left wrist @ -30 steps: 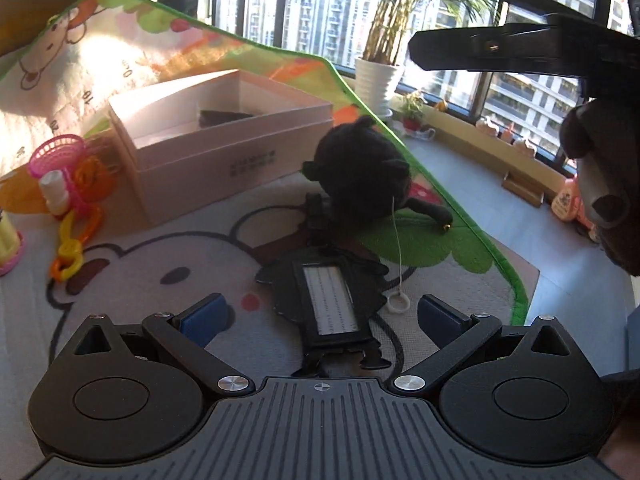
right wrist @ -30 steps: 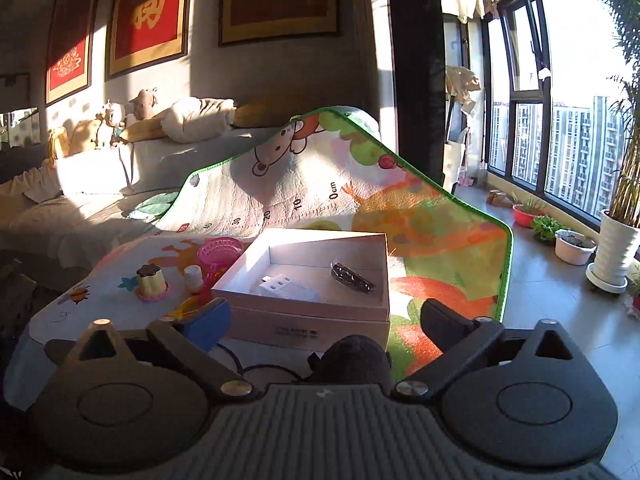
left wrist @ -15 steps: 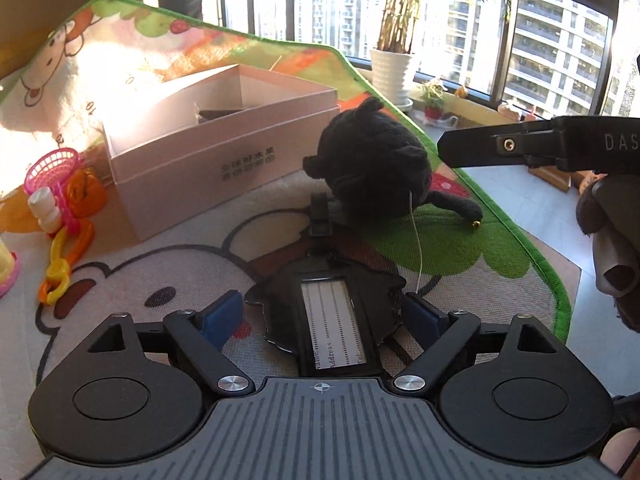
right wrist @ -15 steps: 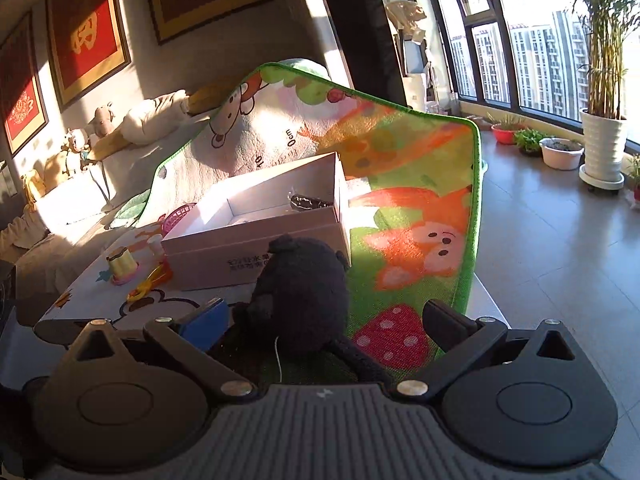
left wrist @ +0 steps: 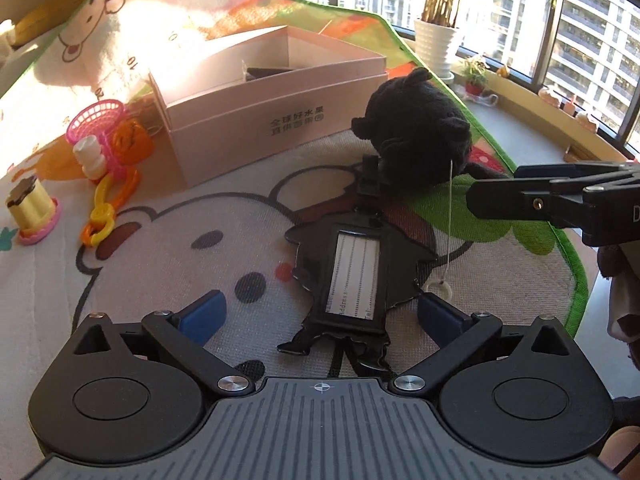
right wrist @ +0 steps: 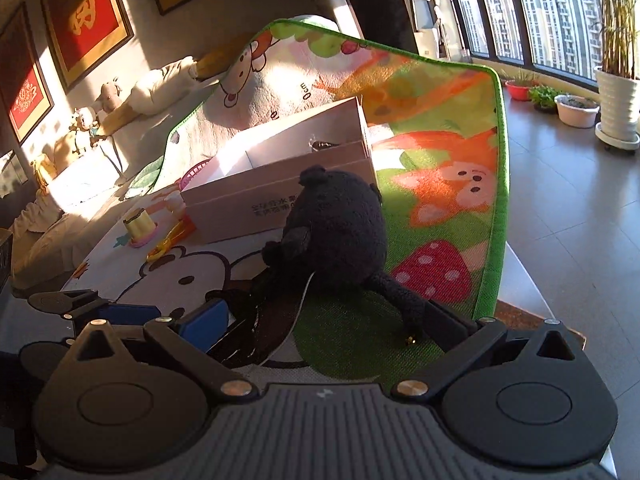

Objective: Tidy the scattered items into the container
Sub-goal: 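Move the left gripper over the black device with a white screen, then grasp the black plush toy with the right gripper while the left gripper lowers onto the device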

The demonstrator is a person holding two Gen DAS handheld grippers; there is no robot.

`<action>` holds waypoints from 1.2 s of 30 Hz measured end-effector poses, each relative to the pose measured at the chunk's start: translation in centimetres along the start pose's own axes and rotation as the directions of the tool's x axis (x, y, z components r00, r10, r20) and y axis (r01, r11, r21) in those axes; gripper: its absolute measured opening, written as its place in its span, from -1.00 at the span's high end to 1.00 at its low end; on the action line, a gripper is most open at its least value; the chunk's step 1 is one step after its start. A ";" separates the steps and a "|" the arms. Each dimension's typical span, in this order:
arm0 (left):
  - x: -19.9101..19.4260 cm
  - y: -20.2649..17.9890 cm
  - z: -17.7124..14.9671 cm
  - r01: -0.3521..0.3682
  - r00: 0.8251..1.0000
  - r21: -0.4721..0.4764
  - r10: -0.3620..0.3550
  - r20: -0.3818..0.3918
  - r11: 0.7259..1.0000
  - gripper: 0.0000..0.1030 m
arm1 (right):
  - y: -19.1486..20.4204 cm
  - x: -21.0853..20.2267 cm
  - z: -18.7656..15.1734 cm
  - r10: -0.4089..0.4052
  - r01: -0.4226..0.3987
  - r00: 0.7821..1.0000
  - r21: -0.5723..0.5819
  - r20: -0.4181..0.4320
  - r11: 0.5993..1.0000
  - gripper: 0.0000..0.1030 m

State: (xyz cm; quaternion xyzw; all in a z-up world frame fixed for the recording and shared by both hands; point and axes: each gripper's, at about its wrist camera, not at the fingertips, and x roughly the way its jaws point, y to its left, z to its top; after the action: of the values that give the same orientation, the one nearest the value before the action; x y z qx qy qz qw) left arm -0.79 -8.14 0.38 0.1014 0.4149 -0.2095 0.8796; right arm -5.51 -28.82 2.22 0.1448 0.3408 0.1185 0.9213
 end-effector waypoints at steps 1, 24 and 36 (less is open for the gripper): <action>-0.1 0.0 0.0 -0.003 1.000 -0.001 0.003 -0.003 1.000 -1.00 | -0.2 0.2 -0.2 0.010 -0.010 1.000 0.019 -0.024 1.000 -1.00; 0.8 -1.8 0.1 0.055 0.994 0.056 -0.060 0.092 0.997 -1.00 | -0.2 -2.4 2.3 -0.039 0.055 0.979 -0.074 0.198 0.996 -1.00; 1.0 -1.3 0.0 0.102 0.984 0.052 -0.108 0.140 0.993 -1.00 | 1.5 3.9 4.2 -0.070 0.084 0.991 -0.126 0.111 0.988 -0.26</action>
State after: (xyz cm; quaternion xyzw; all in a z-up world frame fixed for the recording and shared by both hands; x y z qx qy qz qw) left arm -0.85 -9.55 -0.37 0.0837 0.3511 -0.2714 0.8922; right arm -0.03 -27.03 3.51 0.0769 0.2884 0.0969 0.9495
